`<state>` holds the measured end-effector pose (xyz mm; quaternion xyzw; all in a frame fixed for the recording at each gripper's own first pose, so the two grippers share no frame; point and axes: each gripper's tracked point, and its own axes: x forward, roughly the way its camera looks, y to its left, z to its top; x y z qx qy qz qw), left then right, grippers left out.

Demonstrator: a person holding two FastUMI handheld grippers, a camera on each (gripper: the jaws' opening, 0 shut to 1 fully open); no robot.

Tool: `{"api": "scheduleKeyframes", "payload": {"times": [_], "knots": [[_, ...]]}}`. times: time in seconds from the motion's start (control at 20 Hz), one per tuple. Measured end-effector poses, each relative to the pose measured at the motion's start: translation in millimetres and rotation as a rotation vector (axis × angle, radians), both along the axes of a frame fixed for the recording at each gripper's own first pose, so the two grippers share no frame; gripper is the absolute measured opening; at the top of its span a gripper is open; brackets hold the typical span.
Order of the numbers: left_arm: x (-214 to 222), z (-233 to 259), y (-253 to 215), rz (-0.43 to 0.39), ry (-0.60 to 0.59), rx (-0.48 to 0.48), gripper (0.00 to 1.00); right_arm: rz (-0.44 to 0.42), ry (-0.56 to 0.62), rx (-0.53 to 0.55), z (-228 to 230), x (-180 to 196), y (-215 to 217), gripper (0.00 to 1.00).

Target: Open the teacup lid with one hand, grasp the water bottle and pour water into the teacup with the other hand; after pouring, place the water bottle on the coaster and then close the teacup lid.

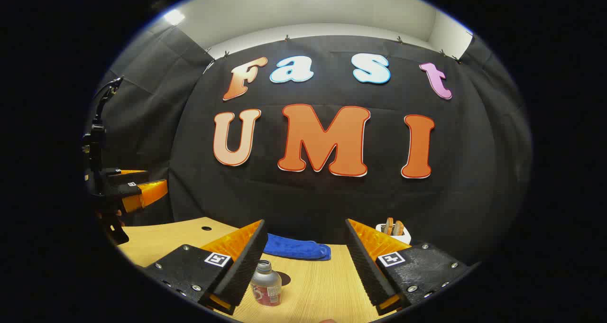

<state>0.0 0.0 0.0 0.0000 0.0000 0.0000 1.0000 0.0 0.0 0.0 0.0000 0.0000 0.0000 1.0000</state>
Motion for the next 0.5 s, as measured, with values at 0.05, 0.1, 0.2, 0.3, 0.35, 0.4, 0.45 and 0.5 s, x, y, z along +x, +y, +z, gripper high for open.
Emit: {"api": "scheduleKeyframes", "payload": {"times": [0.05, 0.1, 0.2, 0.3, 0.35, 0.4, 0.45, 0.5], "knots": [[-0.3, 0.9, 1.0, 0.002, -0.003, -0.002, 0.98, 0.000, -0.001, 0.003, 0.6, -0.2, -0.3, 0.97], [-0.1, 0.8, 1.2, 0.003, -0.004, -0.003, 0.98, 0.002, -0.001, 0.007, 2.0, -0.2, 0.4, 0.97], [-0.3, 1.7, 1.9, 0.005, -0.005, -0.006, 0.99, 0.005, -0.003, 0.013, 4.2, 0.6, 1.2, 0.97], [-0.6, 3.2, 1.6, 0.003, -0.010, -0.013, 0.98, 0.006, -0.011, 0.012, 7.9, 0.3, 0.3, 0.97], [-1.1, 5.1, 2.7, 0.004, -0.013, -0.017, 0.97, 0.005, -0.014, 0.010, 8.5, 0.9, 0.3, 0.97], [-0.5, 5.5, 3.0, 0.005, -0.014, -0.021, 0.96, 0.006, -0.017, 0.006, 9.8, 1.0, 0.8, 0.97], [0.2, 6.9, 3.4, 0.006, -0.015, -0.022, 0.96, 0.006, -0.019, 0.003, 10.5, 0.9, 1.2, 0.97], [-0.5, 6.6, 3.5, 0.007, -0.015, -0.022, 0.96, 0.010, -0.022, 0.002, 11.8, -0.1, 2.5, 0.97]]}}
